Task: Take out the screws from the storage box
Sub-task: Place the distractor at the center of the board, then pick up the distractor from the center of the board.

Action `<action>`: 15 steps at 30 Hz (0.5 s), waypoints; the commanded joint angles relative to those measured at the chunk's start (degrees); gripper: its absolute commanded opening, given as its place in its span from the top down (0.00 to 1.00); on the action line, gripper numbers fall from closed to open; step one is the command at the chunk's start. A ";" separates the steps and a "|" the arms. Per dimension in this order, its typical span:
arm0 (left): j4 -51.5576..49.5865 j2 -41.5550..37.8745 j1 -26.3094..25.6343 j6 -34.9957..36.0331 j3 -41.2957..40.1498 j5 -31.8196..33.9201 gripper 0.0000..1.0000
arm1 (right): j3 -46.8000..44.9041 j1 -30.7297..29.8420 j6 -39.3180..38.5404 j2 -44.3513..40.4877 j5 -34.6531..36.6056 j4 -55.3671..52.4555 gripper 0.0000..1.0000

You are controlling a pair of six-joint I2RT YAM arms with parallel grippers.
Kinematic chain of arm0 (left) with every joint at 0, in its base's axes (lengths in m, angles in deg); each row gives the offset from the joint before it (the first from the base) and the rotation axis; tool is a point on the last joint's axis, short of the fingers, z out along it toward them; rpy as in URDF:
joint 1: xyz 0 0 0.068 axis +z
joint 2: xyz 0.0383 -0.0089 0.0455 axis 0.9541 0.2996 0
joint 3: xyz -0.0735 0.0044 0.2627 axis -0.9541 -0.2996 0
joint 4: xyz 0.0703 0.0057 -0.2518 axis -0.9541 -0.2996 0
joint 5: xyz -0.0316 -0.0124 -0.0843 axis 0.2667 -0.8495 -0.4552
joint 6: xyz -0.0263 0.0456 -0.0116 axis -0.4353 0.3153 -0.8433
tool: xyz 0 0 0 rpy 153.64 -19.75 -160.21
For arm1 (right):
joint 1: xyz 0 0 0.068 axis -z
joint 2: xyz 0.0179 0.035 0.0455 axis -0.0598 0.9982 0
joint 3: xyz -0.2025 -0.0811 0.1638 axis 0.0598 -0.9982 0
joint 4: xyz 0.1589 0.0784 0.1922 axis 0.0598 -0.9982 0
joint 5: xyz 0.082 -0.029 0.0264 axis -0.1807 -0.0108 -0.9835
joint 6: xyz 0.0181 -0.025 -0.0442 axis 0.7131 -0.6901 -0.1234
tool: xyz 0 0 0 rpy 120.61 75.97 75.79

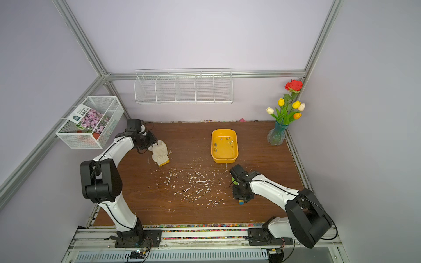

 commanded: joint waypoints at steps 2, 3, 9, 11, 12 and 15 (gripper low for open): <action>3.56 -1.12 -4.70 -3.47 -2.58 -4.90 0.59 | 3.08 2.72 -2.54 0.84 2.30 -3.01 0.80; 4.15 -0.88 -5.91 -3.77 -2.34 -5.82 0.59 | 3.31 5.57 -3.64 0.21 1.76 -3.35 0.82; 7.37 1.63 -14.36 -8.00 0.61 -11.45 0.59 | 6.11 24.55 -11.03 -3.06 -2.82 -2.27 0.87; 9.69 2.73 -17.25 -10.00 0.84 -12.79 0.59 | 8.57 27.84 -13.65 -0.68 -1.53 -2.64 0.86; 11.29 3.34 -18.66 -11.06 0.75 -13.54 0.58 | 9.90 29.18 -14.65 1.05 -0.91 -2.86 0.87; 13.81 5.49 -22.70 -13.27 1.68 -14.58 0.56 | 12.60 32.58 -16.04 5.86 -0.16 -2.40 0.87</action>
